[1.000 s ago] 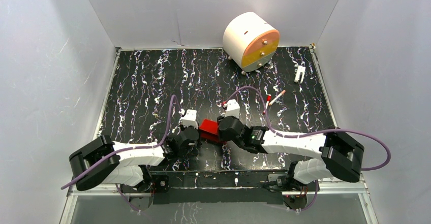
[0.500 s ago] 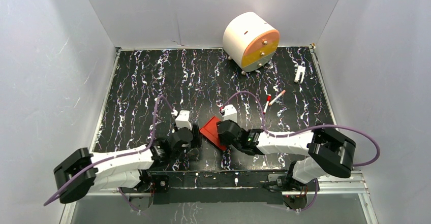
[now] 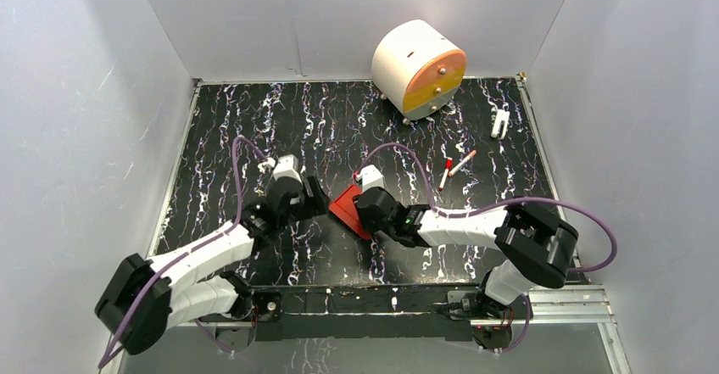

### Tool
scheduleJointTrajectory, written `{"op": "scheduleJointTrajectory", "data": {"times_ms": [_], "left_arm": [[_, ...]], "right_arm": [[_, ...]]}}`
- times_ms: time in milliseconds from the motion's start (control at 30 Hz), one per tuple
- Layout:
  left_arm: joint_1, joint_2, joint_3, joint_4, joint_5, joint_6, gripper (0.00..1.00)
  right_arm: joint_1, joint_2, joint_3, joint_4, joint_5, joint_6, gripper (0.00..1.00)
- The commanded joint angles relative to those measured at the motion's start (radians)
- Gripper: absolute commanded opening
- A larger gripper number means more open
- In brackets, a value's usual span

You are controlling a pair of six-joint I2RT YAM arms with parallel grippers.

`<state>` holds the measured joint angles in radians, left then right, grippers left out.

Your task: Fold the paper box

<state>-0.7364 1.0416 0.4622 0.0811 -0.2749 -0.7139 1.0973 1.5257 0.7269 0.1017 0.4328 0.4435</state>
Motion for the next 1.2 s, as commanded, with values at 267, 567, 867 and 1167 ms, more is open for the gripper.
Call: {"op": "scheduleJointTrajectory", "data": {"times_ms": [267, 567, 867, 1167], "left_arm": [[0.164, 0.357, 0.19, 0.146, 0.275, 0.116, 0.64], [0.181, 0.479, 0.199, 0.203, 0.423, 0.162, 0.37], [0.18, 0.407, 0.075, 0.226, 0.529, 0.043, 0.35], [0.178, 0.318, -0.025, 0.293, 0.457, -0.091, 0.34]], "right_arm": [[-0.054, 0.044, 0.035, -0.055, -0.145, -0.169, 0.42], [-0.073, 0.09, 0.077, -0.077, -0.186, -0.215, 0.42], [-0.081, 0.13, 0.103, -0.09, -0.206, -0.216, 0.42], [-0.08, 0.159, 0.118, -0.093, -0.228, -0.226, 0.42]]}}
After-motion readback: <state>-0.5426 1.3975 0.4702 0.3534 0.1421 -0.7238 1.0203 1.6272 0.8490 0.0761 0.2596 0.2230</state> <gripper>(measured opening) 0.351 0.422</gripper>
